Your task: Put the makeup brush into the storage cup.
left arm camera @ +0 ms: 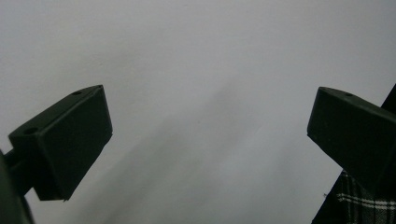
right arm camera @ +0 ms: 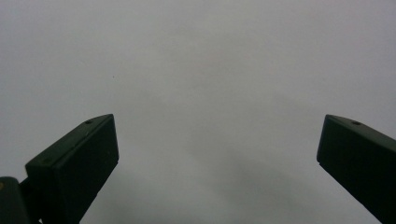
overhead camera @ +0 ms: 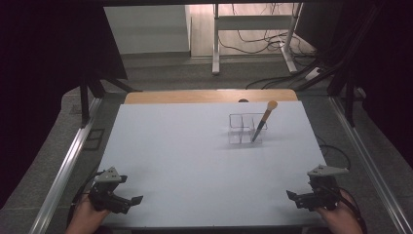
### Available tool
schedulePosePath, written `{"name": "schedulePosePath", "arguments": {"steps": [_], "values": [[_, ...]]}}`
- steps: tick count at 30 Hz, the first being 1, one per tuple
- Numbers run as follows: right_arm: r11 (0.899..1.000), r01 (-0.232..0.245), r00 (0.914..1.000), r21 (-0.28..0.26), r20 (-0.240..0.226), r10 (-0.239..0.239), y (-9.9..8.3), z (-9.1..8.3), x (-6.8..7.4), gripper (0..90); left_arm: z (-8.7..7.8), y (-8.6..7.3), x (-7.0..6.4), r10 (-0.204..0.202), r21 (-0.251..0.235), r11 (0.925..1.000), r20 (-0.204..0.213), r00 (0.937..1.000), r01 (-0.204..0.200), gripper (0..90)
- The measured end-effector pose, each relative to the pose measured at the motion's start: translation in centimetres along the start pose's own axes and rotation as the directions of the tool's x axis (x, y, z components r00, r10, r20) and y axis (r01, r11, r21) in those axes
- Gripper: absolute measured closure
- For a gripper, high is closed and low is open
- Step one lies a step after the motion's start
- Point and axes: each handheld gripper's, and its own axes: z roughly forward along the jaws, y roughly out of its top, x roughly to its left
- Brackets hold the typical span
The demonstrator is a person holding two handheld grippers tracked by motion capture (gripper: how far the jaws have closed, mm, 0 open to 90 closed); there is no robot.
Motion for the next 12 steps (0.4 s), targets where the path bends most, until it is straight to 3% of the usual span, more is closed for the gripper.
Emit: {"name": "schedulePosePath", "arguments": {"steps": [12], "values": [[0.999,-0.010,0.9999,0.049,0.011,0.009,-0.74,0.32,-0.12,0.0,0.02,0.08,-0.03,0.000,0.000,1.0000,0.001,1.0000,0.000,0.5]]}}
